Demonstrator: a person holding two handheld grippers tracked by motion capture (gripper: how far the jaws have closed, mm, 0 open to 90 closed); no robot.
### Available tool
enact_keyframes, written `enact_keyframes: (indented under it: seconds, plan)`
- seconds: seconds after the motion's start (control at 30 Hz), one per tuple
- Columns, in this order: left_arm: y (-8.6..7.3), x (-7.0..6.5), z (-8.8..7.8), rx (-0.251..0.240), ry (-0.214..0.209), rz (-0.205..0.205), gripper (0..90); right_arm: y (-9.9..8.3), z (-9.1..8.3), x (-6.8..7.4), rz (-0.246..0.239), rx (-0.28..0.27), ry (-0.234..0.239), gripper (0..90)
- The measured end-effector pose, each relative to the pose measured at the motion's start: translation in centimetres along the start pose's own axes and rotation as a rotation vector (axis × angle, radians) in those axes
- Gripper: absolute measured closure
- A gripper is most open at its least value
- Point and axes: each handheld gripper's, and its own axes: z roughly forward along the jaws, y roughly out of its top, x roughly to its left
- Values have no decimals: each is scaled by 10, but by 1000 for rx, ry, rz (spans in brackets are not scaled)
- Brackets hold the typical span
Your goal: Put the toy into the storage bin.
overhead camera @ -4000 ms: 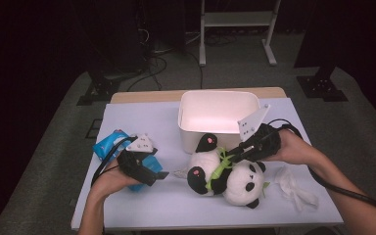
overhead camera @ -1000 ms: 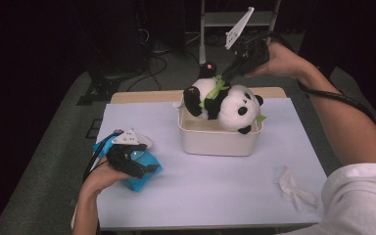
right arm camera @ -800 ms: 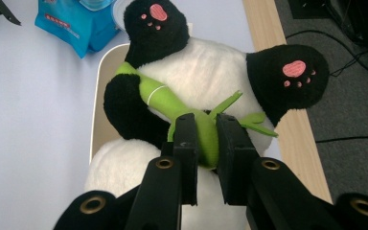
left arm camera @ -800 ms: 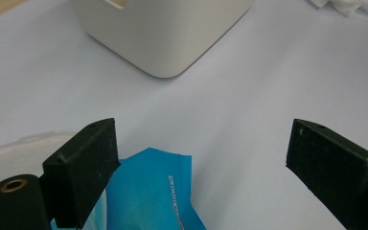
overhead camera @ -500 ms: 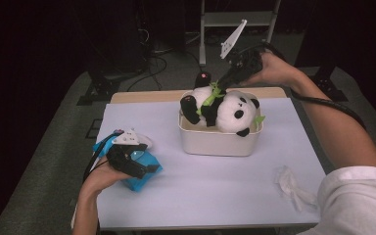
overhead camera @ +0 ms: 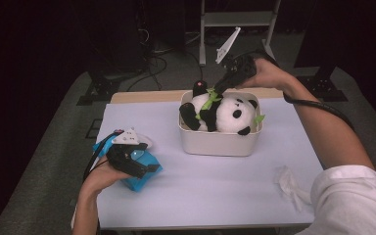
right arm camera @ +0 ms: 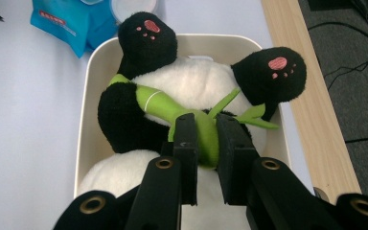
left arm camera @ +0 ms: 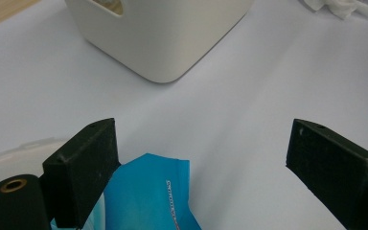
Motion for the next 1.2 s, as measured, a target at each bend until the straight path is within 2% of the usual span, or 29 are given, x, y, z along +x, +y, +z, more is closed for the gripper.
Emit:
enact_keyframes:
  seconds: [0.33,0.53,0.67,1.03,1.2]
  plan:
    - [0,0,-1,2,1,2,97,2,6,-2,1,5,-2,791]
    - [-1,0,-1,-1,1,-7,97,4,12,-8,8,-14,9,791]
    - [-3,1,-1,5,0,-6,97,4,20,-5,5,22,20,790]
    - [-1,-4,0,9,-4,11,97,-21,57,4,35,67,88,781]
    - [0,-6,1,10,-6,14,97,-30,59,6,66,56,94,736]
